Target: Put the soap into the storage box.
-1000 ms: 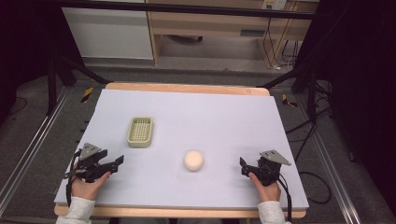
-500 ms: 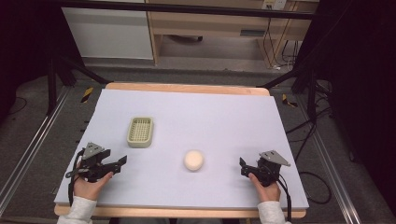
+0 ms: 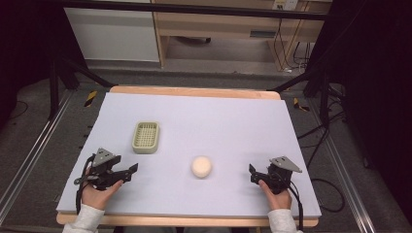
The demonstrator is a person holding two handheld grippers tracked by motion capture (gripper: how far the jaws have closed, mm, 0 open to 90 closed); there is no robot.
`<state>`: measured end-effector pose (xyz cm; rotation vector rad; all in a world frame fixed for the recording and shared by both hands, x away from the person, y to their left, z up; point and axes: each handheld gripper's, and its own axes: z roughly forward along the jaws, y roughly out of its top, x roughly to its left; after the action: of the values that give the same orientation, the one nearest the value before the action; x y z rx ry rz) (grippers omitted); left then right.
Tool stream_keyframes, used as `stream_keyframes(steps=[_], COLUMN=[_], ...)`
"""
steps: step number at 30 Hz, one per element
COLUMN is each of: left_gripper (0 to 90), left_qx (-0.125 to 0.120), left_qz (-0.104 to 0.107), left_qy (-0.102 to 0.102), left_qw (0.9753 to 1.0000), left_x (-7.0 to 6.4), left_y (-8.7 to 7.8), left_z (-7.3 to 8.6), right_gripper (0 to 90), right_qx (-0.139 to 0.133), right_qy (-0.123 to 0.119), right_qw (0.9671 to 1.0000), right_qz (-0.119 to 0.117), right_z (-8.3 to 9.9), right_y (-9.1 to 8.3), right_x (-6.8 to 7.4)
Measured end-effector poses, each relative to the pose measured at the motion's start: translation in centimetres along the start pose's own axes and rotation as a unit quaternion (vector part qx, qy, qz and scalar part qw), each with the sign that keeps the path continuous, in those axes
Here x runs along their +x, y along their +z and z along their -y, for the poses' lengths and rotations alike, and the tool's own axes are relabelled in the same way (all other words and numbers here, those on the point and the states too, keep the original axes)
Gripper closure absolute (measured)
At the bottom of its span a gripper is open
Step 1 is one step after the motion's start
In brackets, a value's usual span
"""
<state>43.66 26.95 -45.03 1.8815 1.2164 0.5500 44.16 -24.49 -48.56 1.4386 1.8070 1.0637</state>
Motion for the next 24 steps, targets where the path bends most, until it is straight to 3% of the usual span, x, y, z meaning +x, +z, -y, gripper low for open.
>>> stream_keyframes(steps=[9, 24], left_gripper=[24.0, 22.6], left_qx=[0.01, 0.008], left_qz=[0.013, 0.021], left_qy=[0.017, 0.03], left_qw=[0.9997, 0.9993], left_x=[-1.2, -2.6], left_y=[0.6, 1.0], left_z=[-0.2, -0.8], right_gripper=[3.8, 3.9], right_qx=[0.0, 0.005], right_qy=[-0.002, -0.003], right_qw=[1.0, 1.0], right_qz=[-0.001, -0.003], right_z=[0.0, 0.0], right_y=[0.0, 0.1], right_x=[0.1, 0.1])
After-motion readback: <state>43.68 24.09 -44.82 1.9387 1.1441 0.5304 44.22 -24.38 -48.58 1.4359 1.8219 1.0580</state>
